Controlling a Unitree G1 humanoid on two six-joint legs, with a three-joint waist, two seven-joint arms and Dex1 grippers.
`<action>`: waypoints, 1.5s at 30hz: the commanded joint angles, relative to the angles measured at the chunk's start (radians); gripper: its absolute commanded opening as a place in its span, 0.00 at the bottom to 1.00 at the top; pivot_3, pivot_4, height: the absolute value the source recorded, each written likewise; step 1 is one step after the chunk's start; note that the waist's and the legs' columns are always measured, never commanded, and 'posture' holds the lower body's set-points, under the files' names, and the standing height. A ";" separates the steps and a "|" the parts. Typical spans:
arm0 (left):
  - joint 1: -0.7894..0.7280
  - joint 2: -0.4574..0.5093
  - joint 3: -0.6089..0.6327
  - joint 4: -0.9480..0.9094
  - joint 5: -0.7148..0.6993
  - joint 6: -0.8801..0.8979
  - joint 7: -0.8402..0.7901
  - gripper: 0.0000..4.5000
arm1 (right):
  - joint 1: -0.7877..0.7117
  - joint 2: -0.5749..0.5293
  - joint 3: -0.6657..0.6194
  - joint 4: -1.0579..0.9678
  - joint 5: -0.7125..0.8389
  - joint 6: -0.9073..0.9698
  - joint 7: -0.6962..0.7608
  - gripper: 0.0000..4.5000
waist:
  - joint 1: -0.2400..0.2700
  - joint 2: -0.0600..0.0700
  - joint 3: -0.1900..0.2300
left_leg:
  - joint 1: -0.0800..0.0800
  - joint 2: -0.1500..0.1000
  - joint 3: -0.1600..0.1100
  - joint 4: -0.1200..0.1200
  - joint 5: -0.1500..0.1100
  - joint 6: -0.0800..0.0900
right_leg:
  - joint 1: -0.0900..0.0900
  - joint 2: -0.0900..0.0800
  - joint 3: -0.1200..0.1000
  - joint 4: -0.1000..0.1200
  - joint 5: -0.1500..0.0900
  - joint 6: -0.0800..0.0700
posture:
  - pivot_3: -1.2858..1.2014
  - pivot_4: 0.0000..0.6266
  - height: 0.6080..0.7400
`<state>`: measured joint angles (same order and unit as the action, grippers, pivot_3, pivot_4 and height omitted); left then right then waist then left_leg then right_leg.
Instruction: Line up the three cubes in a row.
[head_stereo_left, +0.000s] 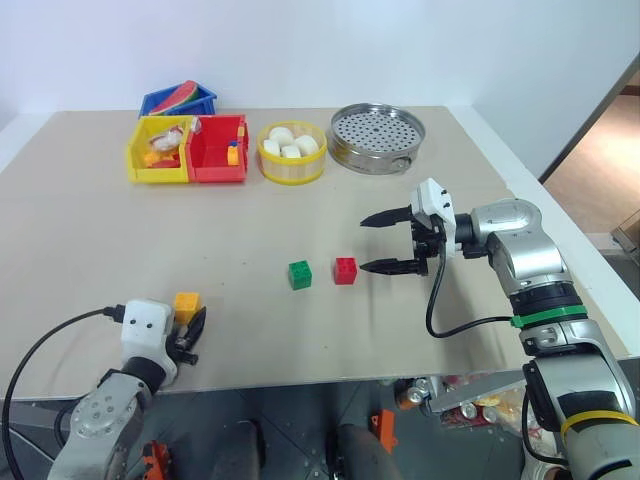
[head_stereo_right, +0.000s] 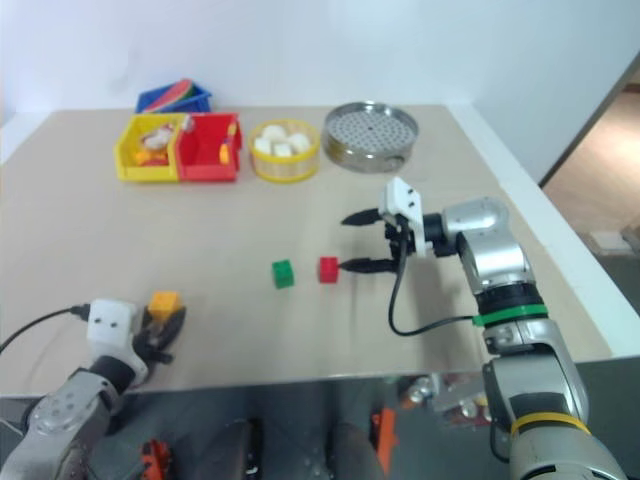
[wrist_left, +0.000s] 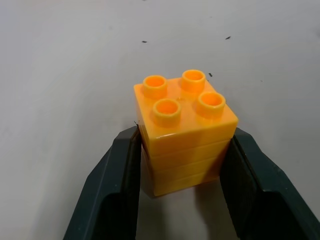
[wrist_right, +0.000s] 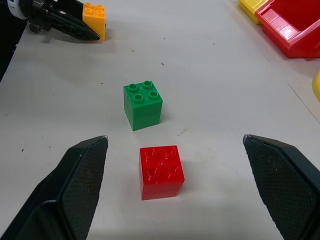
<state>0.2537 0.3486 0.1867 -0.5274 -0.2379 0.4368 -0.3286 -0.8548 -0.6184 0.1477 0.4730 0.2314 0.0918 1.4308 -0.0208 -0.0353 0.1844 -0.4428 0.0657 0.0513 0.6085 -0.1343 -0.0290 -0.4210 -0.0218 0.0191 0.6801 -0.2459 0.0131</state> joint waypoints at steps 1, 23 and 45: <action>-0.063 0.088 -0.017 0.071 -0.019 -0.083 -0.144 0.37 | -0.018 -0.009 -0.028 -0.024 0.006 -0.015 -0.005 1.00 | 0.001 0.000 0.000 | 0.000 0.000 0.000 0.000 0.000 0.000 | 0.000 0.000 0.000 0.000 0.000 0.000 | 0.52 0.24 1.00; -0.662 0.298 -0.241 0.715 -0.022 -0.386 -0.813 0.37 | 0.029 -0.039 -0.047 -0.122 0.026 0.040 -0.052 1.00 | -0.002 0.000 0.000 | -0.002 0.002 0.000 -0.007 -0.002 -0.002 | -0.004 0.005 0.000 -0.002 -0.002 0.004 | 0.52 0.24 1.00; -0.805 0.283 -0.268 0.852 -0.026 -0.343 -0.959 0.37 | 0.075 -0.094 -0.063 -0.200 0.046 0.084 -0.091 1.00 | -0.002 0.000 0.000 | -0.002 0.002 -0.001 -0.004 -0.002 -0.002 | -0.003 0.005 0.001 0.000 -0.001 0.005 | 0.52 0.24 1.00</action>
<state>-0.5600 0.6091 -0.1117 0.3526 -0.2513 0.1136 -1.2721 -0.7801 -0.6874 0.1333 0.3118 0.2547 0.1691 1.3444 -0.0229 -0.0351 0.1845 -0.4449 0.0672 0.0509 0.6042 -0.1362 -0.0307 -0.4241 -0.0166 0.0200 0.6803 -0.2473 0.0181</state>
